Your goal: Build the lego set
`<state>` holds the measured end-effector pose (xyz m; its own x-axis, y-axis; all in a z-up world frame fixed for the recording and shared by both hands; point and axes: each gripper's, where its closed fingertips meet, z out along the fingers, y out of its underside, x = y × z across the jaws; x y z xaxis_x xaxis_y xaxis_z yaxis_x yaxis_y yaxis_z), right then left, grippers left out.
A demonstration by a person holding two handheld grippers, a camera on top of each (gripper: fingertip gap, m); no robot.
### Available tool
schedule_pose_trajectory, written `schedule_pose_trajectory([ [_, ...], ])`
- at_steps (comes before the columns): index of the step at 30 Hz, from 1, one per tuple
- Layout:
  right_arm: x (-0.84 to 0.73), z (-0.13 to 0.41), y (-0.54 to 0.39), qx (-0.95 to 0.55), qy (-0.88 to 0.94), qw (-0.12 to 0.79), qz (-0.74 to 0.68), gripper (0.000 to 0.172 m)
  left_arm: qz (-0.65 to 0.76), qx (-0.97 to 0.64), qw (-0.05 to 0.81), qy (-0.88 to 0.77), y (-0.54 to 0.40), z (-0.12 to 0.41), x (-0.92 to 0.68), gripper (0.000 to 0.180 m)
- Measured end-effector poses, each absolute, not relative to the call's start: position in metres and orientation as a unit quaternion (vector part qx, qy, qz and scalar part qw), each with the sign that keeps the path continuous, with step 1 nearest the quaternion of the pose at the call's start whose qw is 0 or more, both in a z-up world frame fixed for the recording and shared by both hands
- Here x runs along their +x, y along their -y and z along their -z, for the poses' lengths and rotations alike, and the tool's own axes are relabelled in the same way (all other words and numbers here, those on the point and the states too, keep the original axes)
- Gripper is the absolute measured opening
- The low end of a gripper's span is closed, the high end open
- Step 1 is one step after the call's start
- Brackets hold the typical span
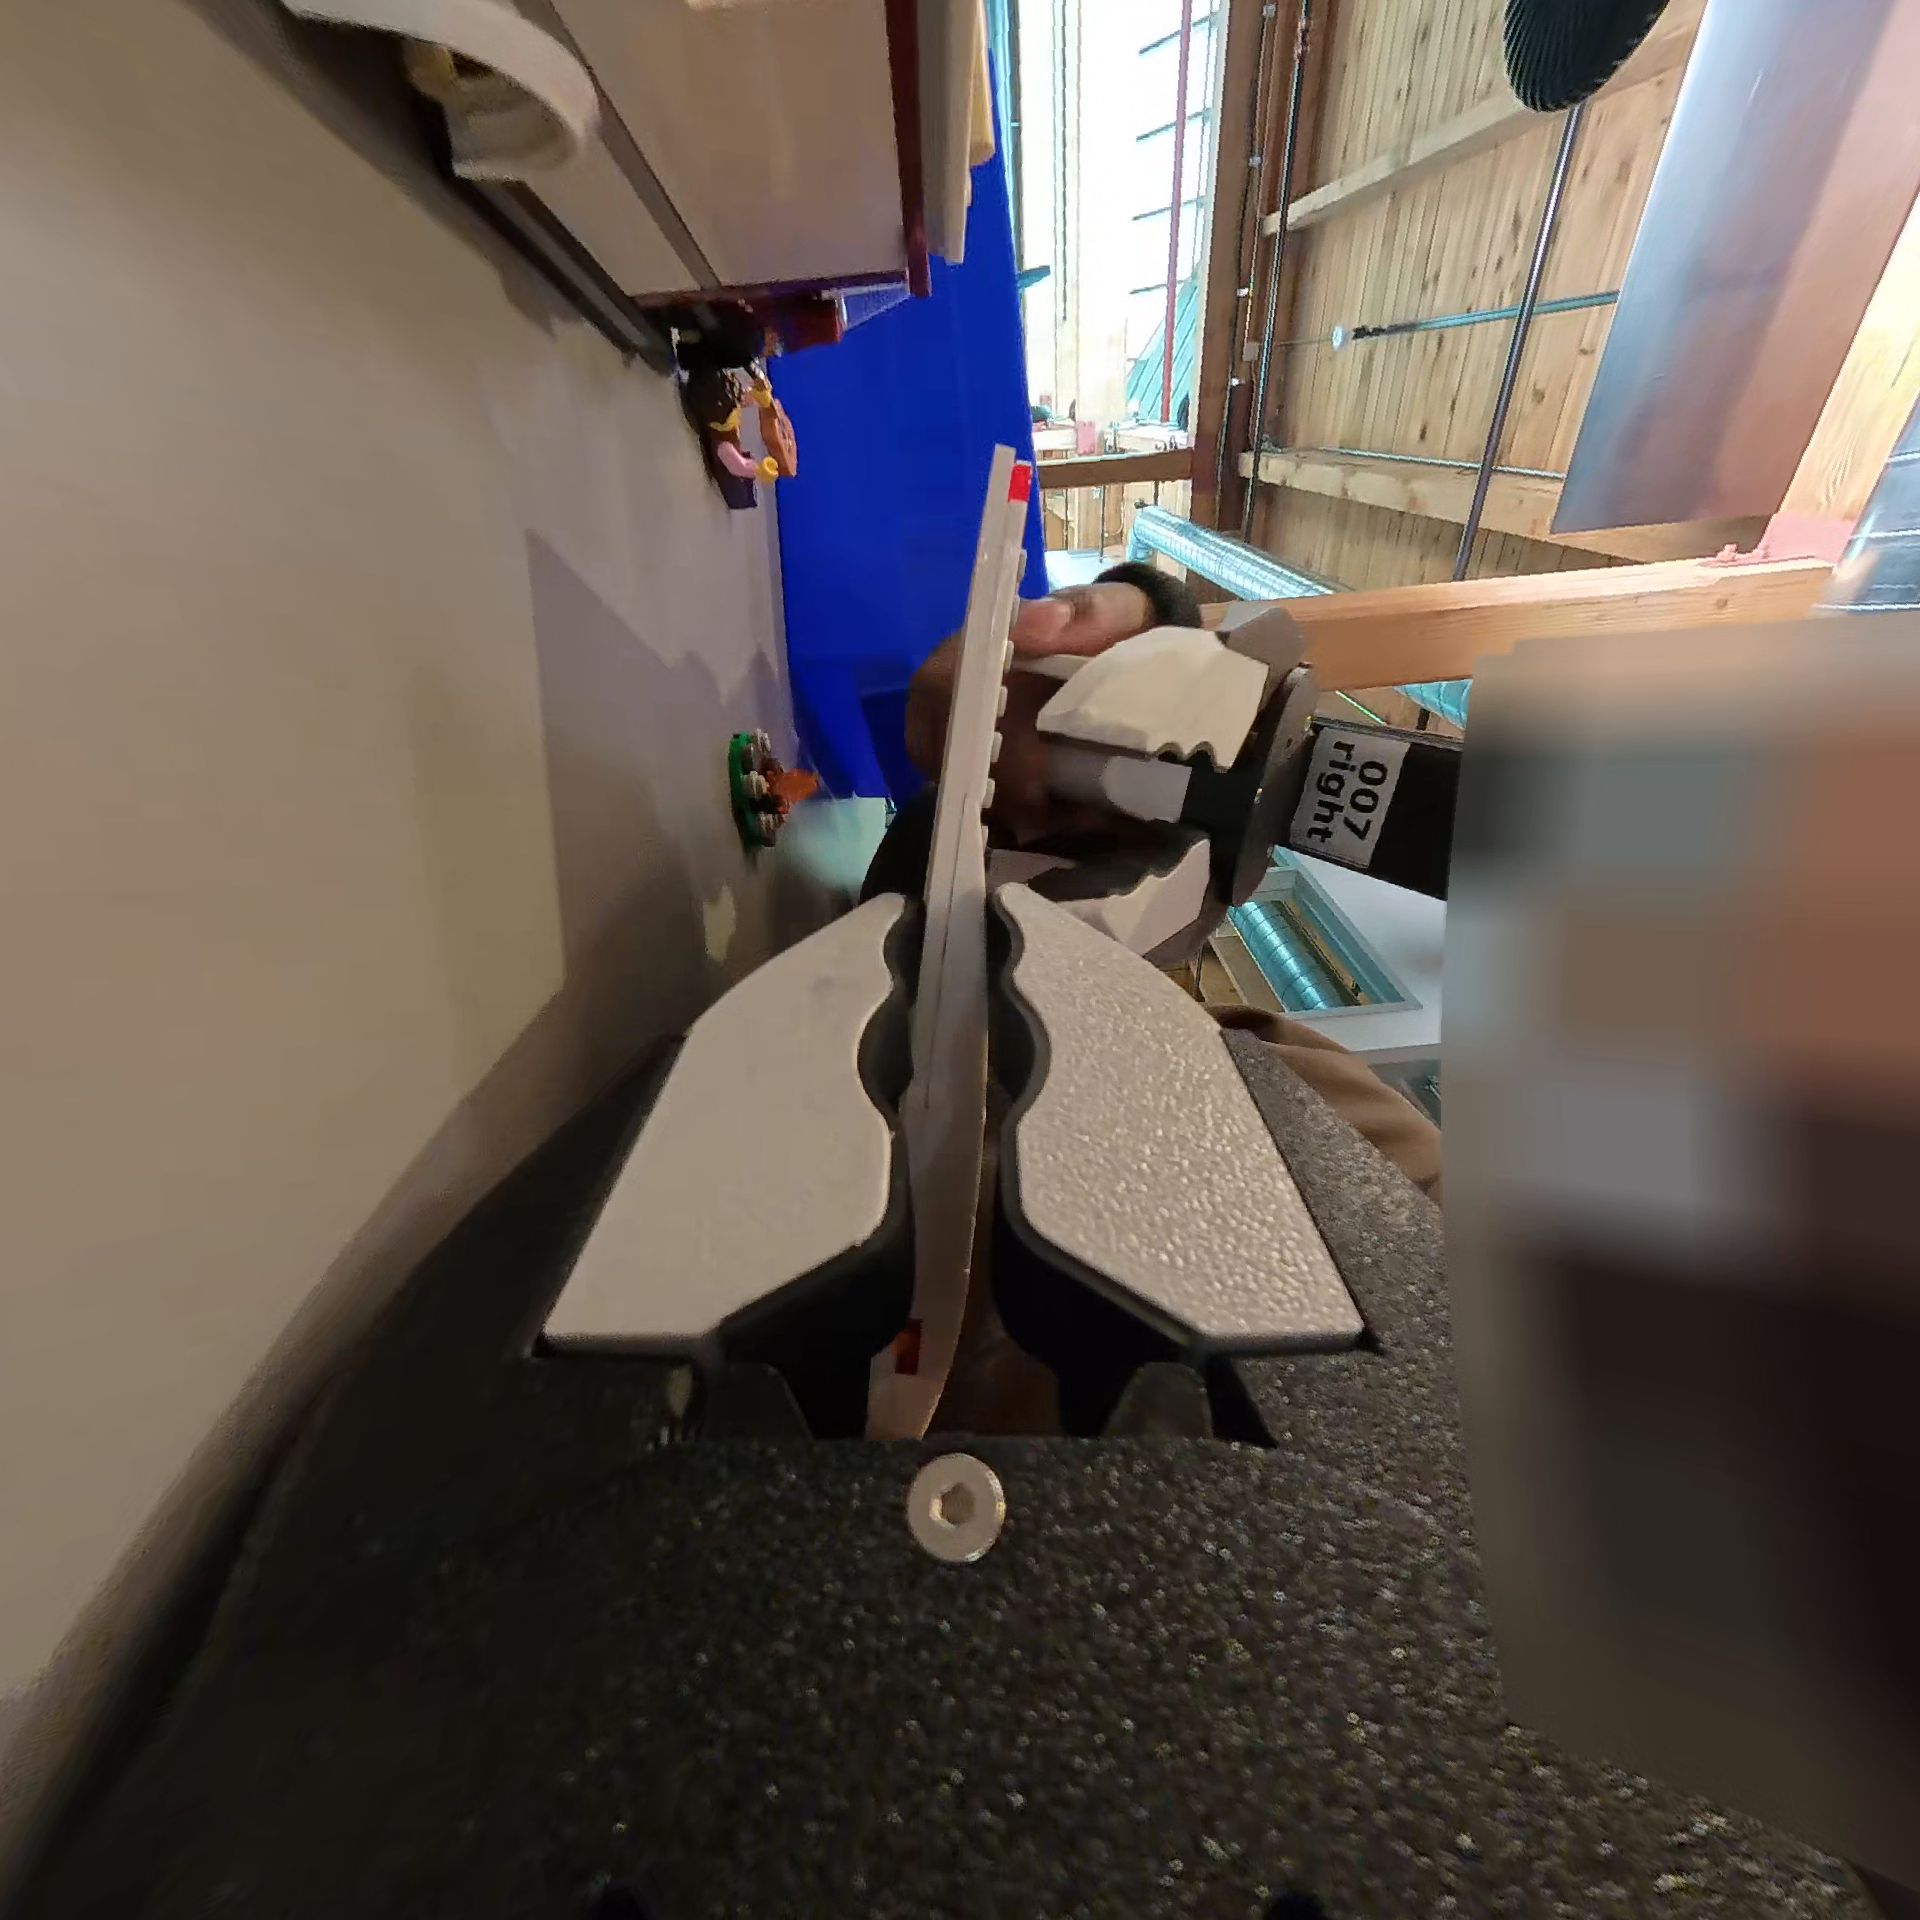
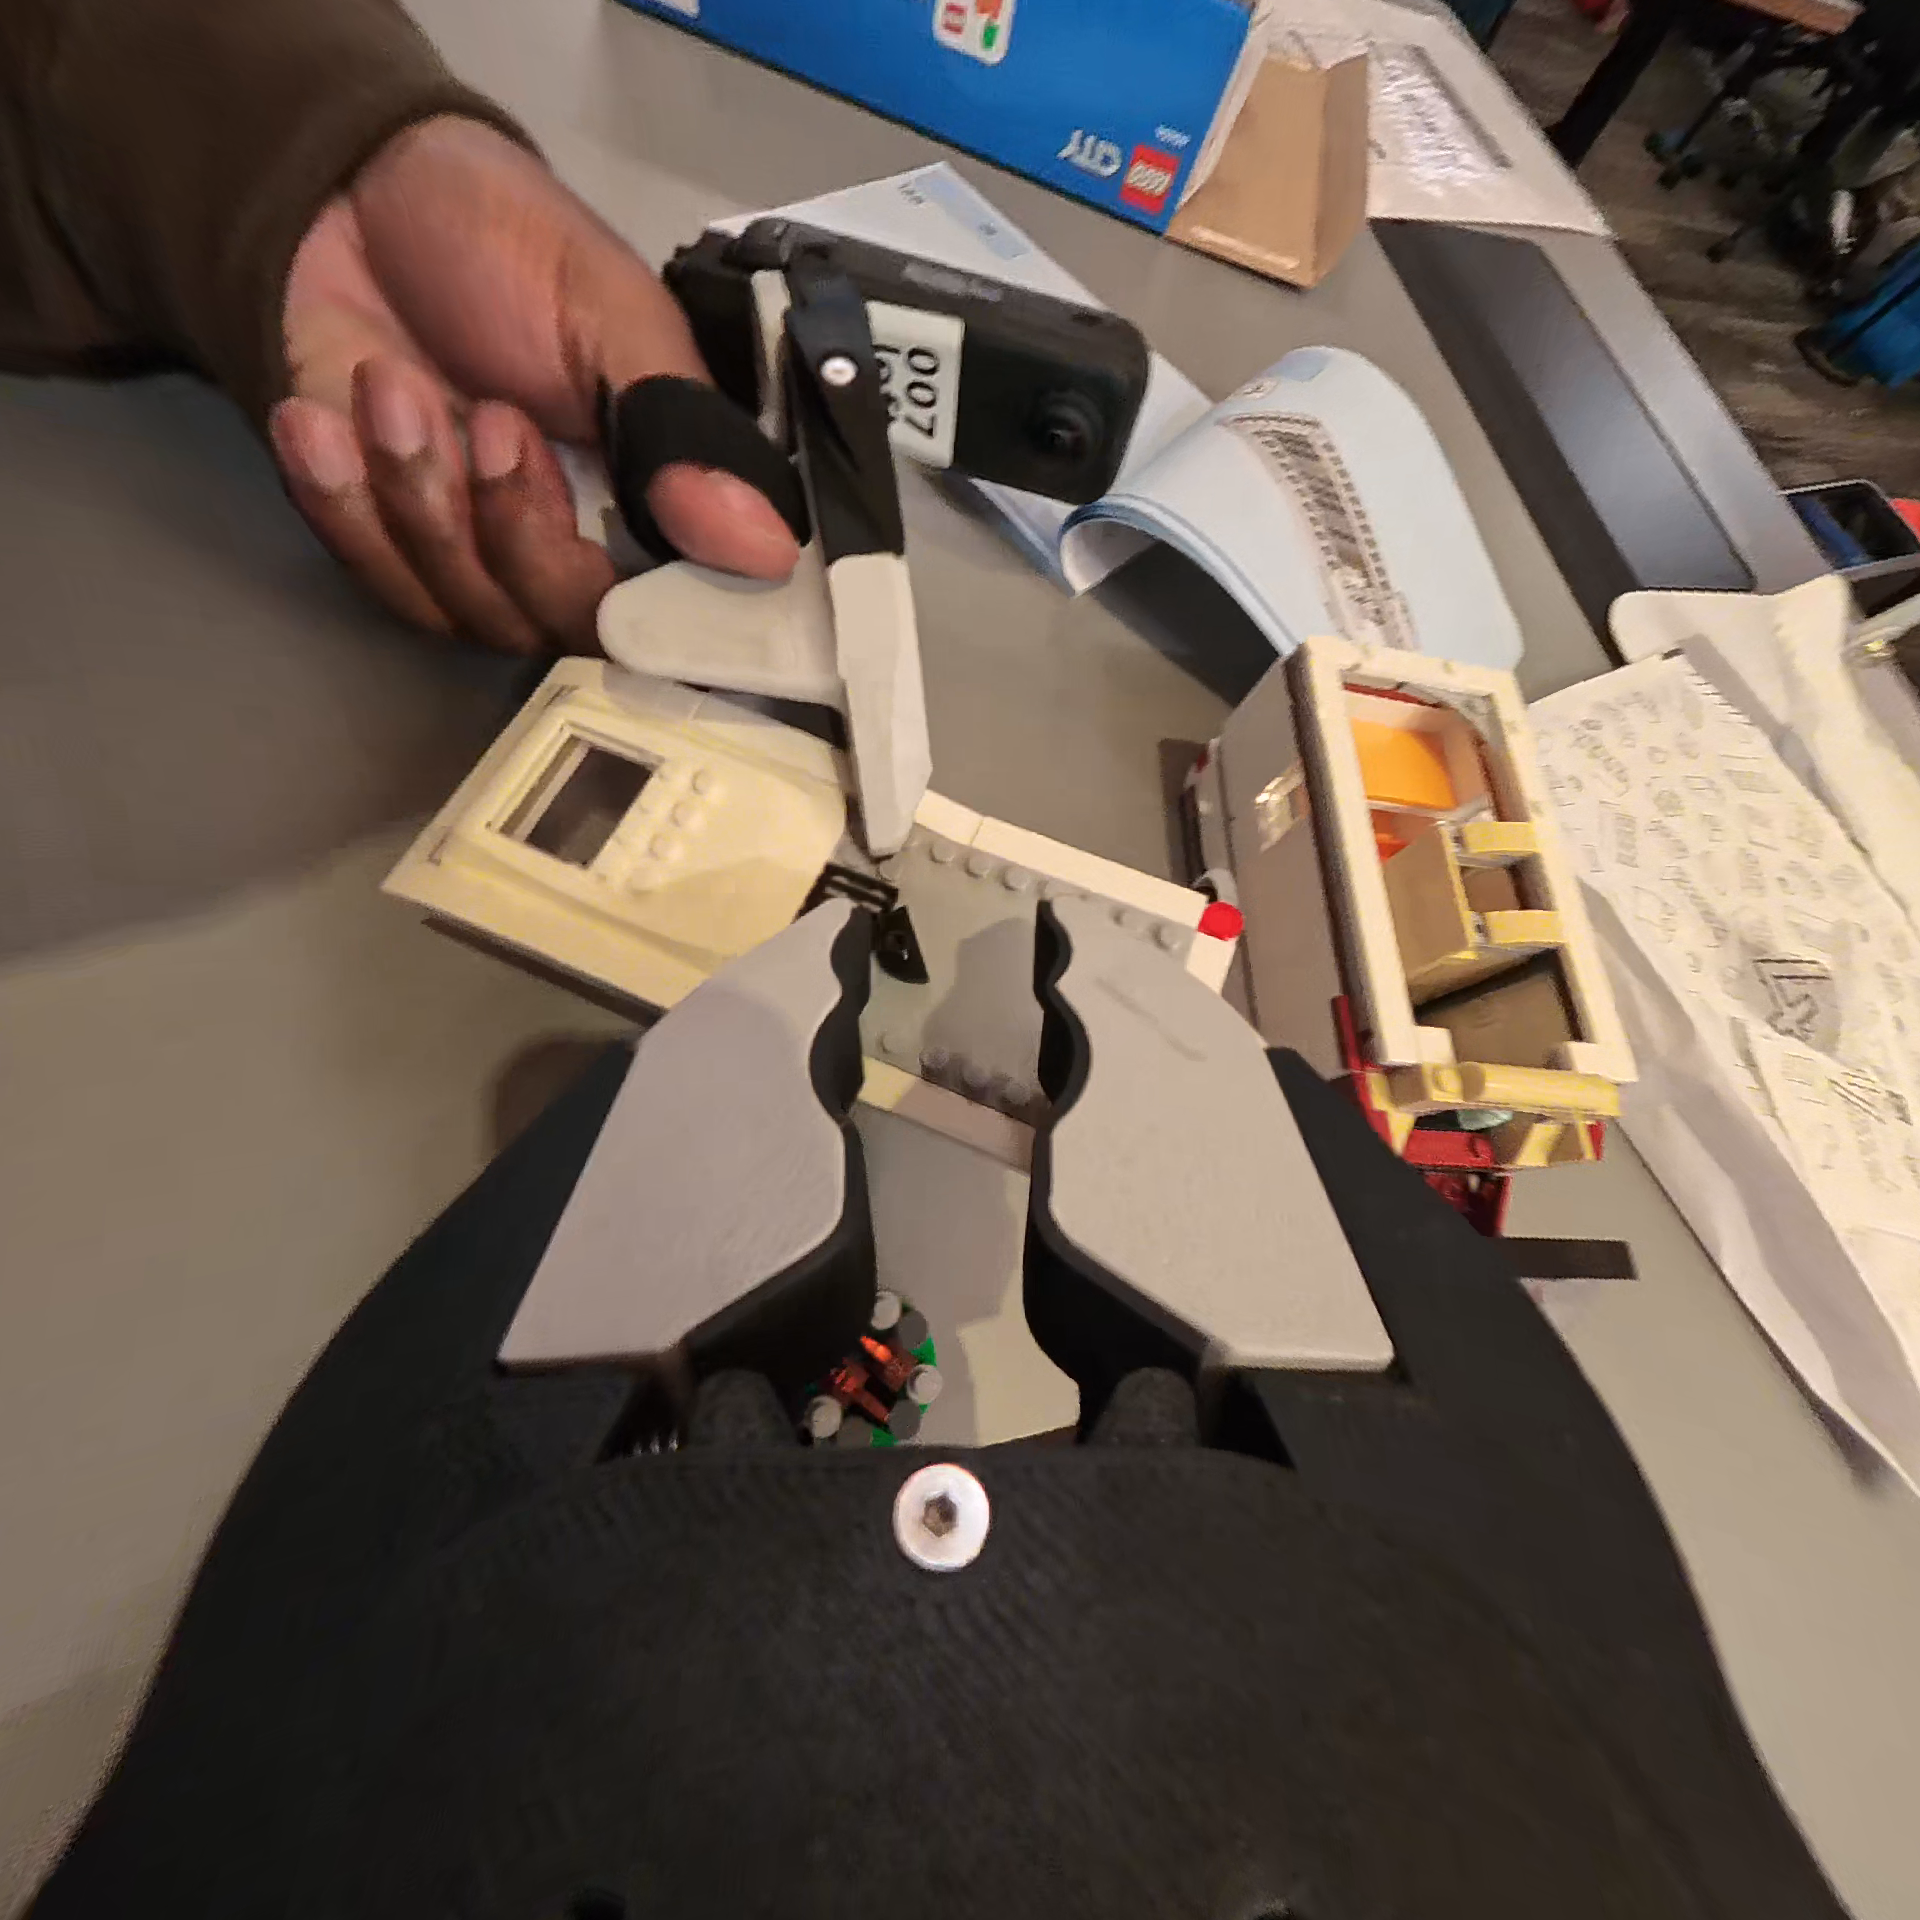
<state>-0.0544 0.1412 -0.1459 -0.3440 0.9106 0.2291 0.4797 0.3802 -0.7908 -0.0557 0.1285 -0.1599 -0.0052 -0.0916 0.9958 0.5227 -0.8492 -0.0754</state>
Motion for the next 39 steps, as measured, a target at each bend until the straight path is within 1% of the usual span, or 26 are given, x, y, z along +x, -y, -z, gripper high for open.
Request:
schedule_pose_trajectory([
  [5, -0.051, 0.152, -0.136, -0.446, 0.766, 0.325, -0.330, 0.029, 0.687, -0.671, 0.219, 0.171, -0.126, 0.162, -0.058, 0.011],
  [9, -0.050, 0.154, -0.137, -0.439, 0.769, 0.333, -0.324, 0.022, 0.686, -0.674, 0.215, 0.172, -0.125, 0.163, -0.057, 0.011],
  [14, -0.048, 0.163, -0.138, -0.423, 0.786, 0.341, -0.295, 0.019, 0.678, -0.684, 0.209, 0.168, -0.124, 0.167, -0.054, 0.011],
  [20, -0.044, 0.172, -0.133, -0.408, 0.806, 0.327, -0.279, 0.015, 0.659, -0.705, 0.210, 0.156, -0.122, 0.173, -0.050, 0.012],
  [23, -0.041, 0.176, -0.130, -0.409, 0.811, 0.314, -0.277, 0.008, 0.655, -0.709, 0.211, 0.156, -0.121, 0.174, -0.049, 0.011],
  [30, -0.045, 0.171, -0.135, -0.448, 0.784, 0.311, -0.295, 0.006, 0.663, -0.696, 0.218, 0.168, -0.124, 0.171, -0.053, 0.011],
  [39, -0.053, 0.154, -0.170, -0.552, 0.694, 0.346, -0.306, 0.006, 0.665, -0.685, 0.226, 0.194, -0.127, 0.171, -0.059, 0.011],
])
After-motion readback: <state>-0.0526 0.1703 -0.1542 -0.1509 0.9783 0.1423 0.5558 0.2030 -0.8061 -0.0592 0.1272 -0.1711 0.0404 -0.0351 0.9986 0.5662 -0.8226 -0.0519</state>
